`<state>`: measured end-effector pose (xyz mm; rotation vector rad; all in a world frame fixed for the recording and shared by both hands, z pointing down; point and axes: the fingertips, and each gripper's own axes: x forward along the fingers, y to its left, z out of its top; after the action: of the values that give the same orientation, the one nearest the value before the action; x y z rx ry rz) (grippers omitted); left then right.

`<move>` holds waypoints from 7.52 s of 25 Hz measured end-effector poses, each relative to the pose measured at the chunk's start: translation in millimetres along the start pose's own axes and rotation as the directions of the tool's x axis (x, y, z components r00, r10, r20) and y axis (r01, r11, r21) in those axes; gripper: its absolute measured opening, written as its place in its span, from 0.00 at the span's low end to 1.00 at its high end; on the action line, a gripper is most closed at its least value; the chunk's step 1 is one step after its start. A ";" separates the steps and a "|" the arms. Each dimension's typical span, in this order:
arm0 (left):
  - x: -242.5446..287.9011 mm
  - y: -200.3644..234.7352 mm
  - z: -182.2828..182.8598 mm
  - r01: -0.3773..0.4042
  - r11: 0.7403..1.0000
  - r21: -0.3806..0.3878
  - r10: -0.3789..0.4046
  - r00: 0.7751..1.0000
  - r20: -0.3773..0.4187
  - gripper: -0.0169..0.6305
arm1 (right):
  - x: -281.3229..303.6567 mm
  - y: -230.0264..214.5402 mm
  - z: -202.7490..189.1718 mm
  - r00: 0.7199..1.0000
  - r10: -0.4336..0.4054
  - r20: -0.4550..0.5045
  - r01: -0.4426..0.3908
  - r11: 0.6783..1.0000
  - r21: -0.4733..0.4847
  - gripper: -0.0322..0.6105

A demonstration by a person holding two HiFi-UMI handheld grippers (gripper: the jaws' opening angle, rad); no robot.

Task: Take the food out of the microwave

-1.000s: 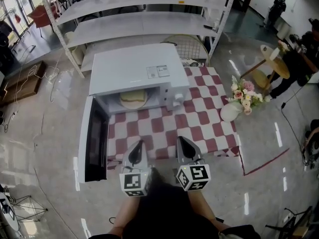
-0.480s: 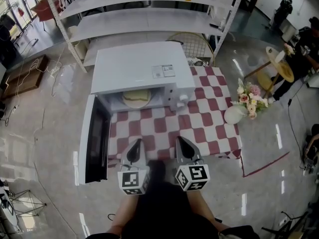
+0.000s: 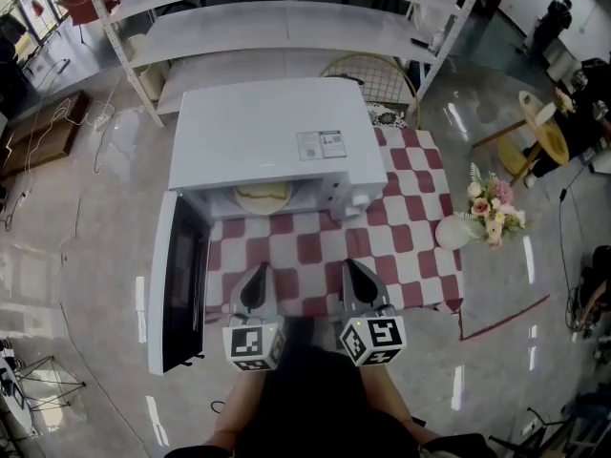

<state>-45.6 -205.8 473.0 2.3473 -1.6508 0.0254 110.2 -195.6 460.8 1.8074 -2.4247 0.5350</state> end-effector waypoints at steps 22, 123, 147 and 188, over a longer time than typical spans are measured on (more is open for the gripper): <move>53.1 49.6 -23.0 -0.035 0.965 -0.260 0.041 0.999 0.019 0.04 | 60.2 5.5 1.8 0.999 0.052 -0.007 -0.052 0.998 0.026 0.05; 149.7 95.7 -77.6 0.123 0.188 -0.974 0.120 0.982 0.147 0.06 | 65.6 -72.0 -42.9 0.984 -0.100 -0.149 0.103 0.995 0.013 0.05; 108.0 60.4 -72.9 0.155 0.200 -0.968 0.055 0.984 0.169 0.06 | 7.6 -71.1 -35.5 0.986 -0.146 -0.085 0.147 0.989 0.003 0.05; 6.2 4.5 -97.1 0.166 0.193 -0.967 -0.082 0.985 0.153 0.06 | -87.8 -51.4 -60.3 0.976 -0.214 -0.031 0.214 0.977 0.001 0.05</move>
<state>-33.9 -190.7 568.5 1.3601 -0.8930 -0.9067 176.3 -108.9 506.5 2.0131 -2.1738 0.5439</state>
